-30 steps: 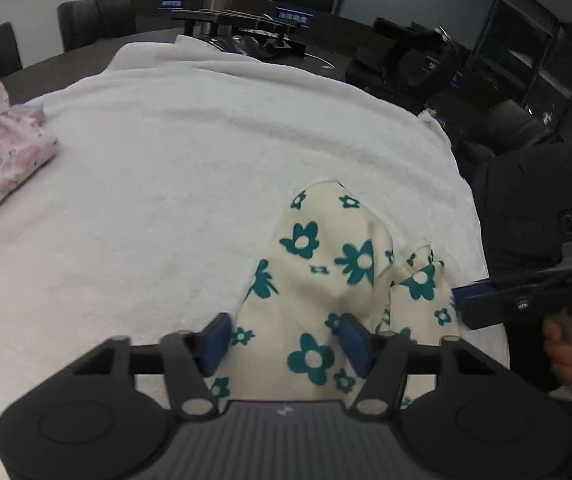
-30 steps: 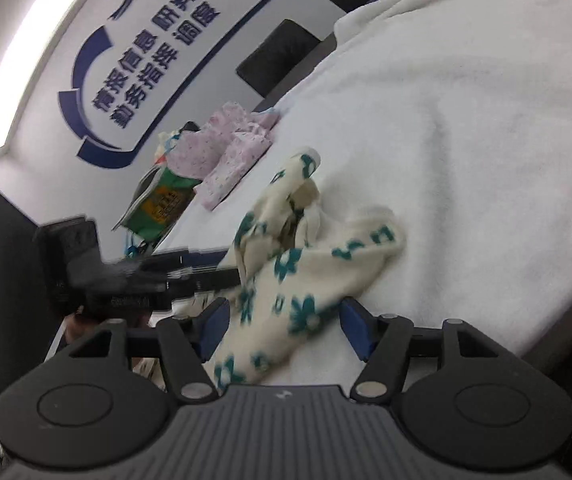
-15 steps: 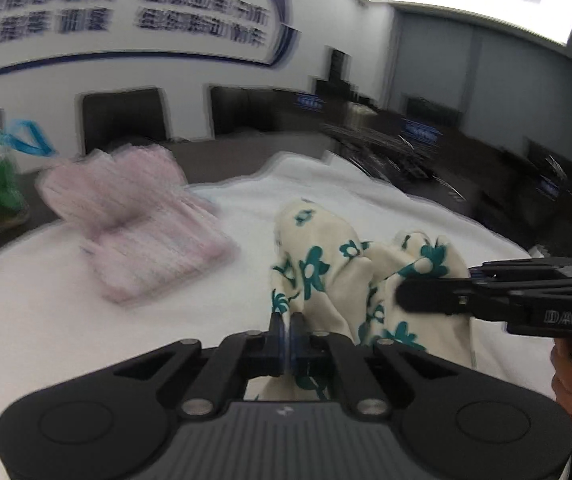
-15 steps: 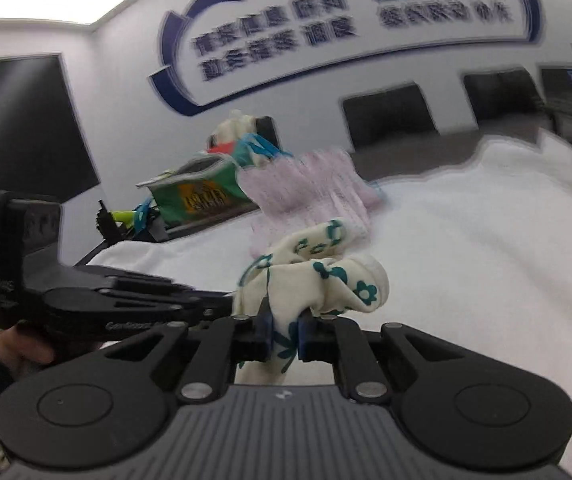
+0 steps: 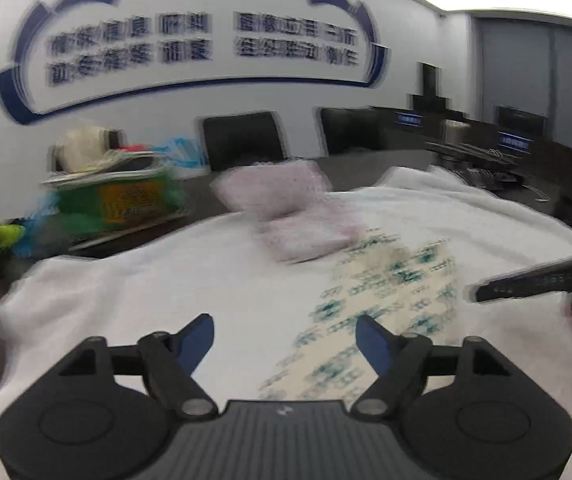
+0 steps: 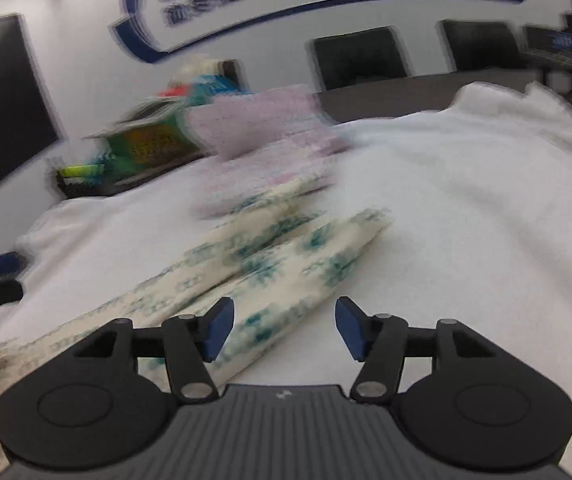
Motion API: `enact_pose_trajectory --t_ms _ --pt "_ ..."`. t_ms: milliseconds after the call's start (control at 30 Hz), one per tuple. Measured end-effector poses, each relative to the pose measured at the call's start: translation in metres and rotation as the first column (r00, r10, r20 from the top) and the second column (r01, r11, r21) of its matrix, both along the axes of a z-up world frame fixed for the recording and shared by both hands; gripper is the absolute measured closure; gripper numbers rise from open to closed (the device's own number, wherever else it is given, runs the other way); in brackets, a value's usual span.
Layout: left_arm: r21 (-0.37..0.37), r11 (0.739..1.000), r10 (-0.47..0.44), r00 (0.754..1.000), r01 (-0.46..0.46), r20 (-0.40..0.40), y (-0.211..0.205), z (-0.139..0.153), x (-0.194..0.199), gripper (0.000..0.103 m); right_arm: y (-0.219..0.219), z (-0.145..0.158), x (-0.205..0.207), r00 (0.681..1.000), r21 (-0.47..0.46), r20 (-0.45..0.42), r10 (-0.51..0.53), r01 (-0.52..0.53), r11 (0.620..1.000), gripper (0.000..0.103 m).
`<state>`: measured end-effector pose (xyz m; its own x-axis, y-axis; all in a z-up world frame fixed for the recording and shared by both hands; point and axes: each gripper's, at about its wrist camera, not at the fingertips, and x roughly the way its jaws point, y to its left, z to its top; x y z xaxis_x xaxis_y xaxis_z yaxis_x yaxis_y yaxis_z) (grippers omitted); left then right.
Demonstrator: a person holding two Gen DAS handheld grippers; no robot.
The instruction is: Fold clothes
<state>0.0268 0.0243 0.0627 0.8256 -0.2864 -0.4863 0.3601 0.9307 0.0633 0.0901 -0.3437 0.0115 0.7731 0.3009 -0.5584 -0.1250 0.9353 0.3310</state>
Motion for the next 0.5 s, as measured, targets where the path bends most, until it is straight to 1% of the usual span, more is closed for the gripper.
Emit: enact_pose_trajectory --t_ms 33,67,133,167,233,300,333,367,400,433,467,500 --pt "0.001 0.998 0.057 0.998 -0.057 -0.009 0.02 -0.005 -0.003 0.025 0.005 0.0 -0.016 0.999 0.048 0.004 0.043 -0.043 0.998 0.044" --pt "-0.003 0.994 0.106 0.994 -0.106 -0.03 0.038 -0.011 -0.003 0.025 0.018 -0.003 -0.025 0.994 0.102 -0.018 0.108 -0.105 0.989 0.044" --pt "-0.032 0.986 0.161 0.979 -0.166 -0.123 0.062 -0.026 0.005 0.025 0.044 -0.011 -0.044 0.968 0.214 -0.056 0.243 -0.226 0.95 0.044" --pt "-0.044 0.982 0.173 0.972 -0.182 -0.162 0.07 -0.034 0.009 0.026 0.06 -0.015 -0.049 0.954 0.238 -0.078 0.29 -0.264 0.935 0.044" --pt "-0.035 0.982 0.174 0.965 -0.184 -0.194 0.074 -0.046 0.01 0.026 0.09 -0.025 -0.06 0.918 0.281 -0.122 0.377 -0.332 0.9 0.044" --pt "-0.037 0.986 0.149 0.966 -0.16 -0.21 0.076 -0.054 0.008 0.027 0.112 -0.03 -0.065 0.904 0.301 -0.137 0.405 -0.352 0.886 0.045" --pt "-0.041 0.989 0.131 0.968 -0.143 -0.215 0.076 -0.058 0.007 0.028 0.119 -0.03 -0.069 0.902 0.316 -0.136 0.409 -0.352 0.881 0.045" --pt "-0.052 0.99 0.114 0.967 -0.129 -0.227 0.078 -0.062 0.007 0.031 0.126 -0.031 -0.069 0.895 0.335 -0.141 0.424 -0.36 0.871 0.045" --pt "-0.067 0.99 0.102 0.965 -0.121 -0.241 0.079 -0.065 0.008 0.045 0.132 -0.029 -0.07 0.895 0.348 -0.142 0.422 -0.354 0.868 0.044" --pt "-0.078 0.99 0.098 0.964 -0.121 -0.249 0.08 -0.068 0.008 0.054 0.138 -0.029 -0.068 0.894 0.361 -0.14 0.426 -0.355 0.862 0.044" --pt "-0.083 0.989 0.096 0.964 -0.12 -0.247 0.081 -0.071 0.008 0.057 0.144 -0.029 -0.066 0.892 0.375 -0.138 0.431 -0.356 0.856 0.044" --pt "-0.084 0.99 0.093 0.966 -0.116 -0.241 0.081 -0.073 0.007 0.072 0.15 -0.031 -0.064 0.895 0.388 -0.139 0.424 -0.345 0.855 0.045"
